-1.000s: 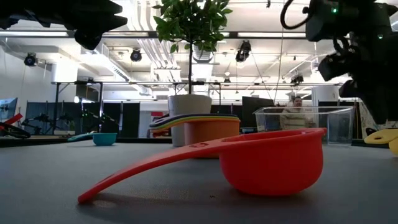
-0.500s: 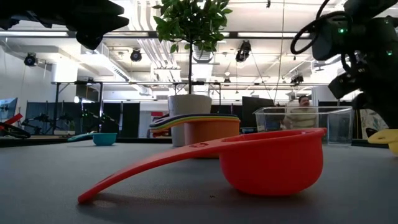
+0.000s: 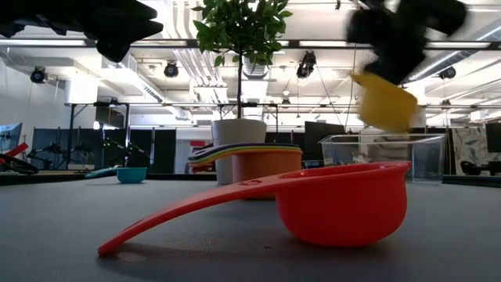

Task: Nest measuring cups in basket
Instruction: Stack the yellow measuring cup on top of the purple measuring cup

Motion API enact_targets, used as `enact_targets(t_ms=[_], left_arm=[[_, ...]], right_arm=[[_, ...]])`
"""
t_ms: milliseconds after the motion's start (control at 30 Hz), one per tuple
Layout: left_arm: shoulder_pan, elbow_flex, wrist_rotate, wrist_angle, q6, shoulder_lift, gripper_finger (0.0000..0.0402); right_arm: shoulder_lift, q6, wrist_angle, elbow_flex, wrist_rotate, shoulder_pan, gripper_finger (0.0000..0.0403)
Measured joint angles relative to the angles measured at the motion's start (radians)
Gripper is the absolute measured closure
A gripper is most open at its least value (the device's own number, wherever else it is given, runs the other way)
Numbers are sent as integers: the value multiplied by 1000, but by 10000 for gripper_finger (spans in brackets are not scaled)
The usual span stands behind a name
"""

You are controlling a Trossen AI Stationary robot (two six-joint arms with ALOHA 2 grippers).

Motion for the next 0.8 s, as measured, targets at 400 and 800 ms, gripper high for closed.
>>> enact_targets(t_ms=[400, 800], left_arm=[[0, 0, 0, -5, -12, -1, 270], [0, 0, 0, -48, -25, -8, 270]], right_arm=[[483, -328, 90, 401, -136, -79, 394], [663, -401, 10, 578, -170, -115, 394]])
